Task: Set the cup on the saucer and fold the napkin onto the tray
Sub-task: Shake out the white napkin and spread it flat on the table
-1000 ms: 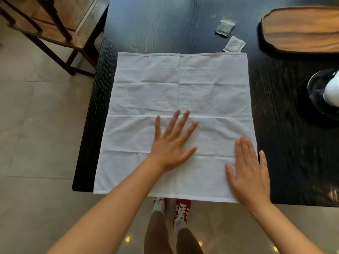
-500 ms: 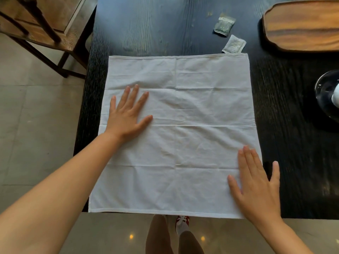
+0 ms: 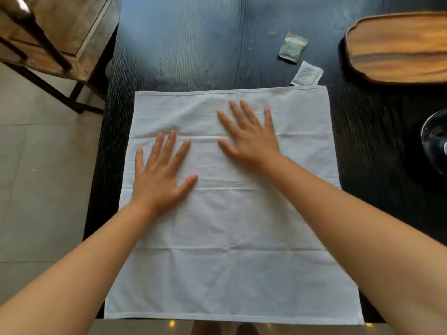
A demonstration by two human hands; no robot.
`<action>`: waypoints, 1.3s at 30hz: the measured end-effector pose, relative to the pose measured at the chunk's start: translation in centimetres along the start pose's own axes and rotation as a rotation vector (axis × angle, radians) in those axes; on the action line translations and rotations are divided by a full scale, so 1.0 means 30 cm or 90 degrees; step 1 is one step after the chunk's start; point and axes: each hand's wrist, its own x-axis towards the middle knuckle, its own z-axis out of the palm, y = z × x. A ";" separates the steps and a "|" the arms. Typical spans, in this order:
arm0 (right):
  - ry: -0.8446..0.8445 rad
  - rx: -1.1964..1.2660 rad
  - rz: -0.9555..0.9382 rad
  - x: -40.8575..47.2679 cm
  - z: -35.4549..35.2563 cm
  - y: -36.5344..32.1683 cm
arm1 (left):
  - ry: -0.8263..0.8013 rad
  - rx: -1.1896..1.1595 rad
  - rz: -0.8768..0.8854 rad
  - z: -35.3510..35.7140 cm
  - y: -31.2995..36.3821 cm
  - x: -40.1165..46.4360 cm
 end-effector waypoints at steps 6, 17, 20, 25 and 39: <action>0.042 0.014 0.119 -0.064 -0.036 0.315 | 0.008 -0.049 0.001 -0.014 0.007 0.003; 0.073 0.007 0.105 -0.068 -0.026 0.346 | -0.017 0.019 0.037 -0.063 -0.167 0.296; 0.076 0.010 0.103 -0.068 -0.024 0.342 | -0.021 0.036 -0.020 -0.077 -0.254 0.269; 0.026 0.030 0.117 -0.070 -0.049 0.338 | -0.100 0.108 -0.039 -0.130 -0.233 0.282; 0.054 0.036 -0.092 -0.859 0.022 0.018 | -0.010 -0.148 0.141 -0.104 0.194 -0.551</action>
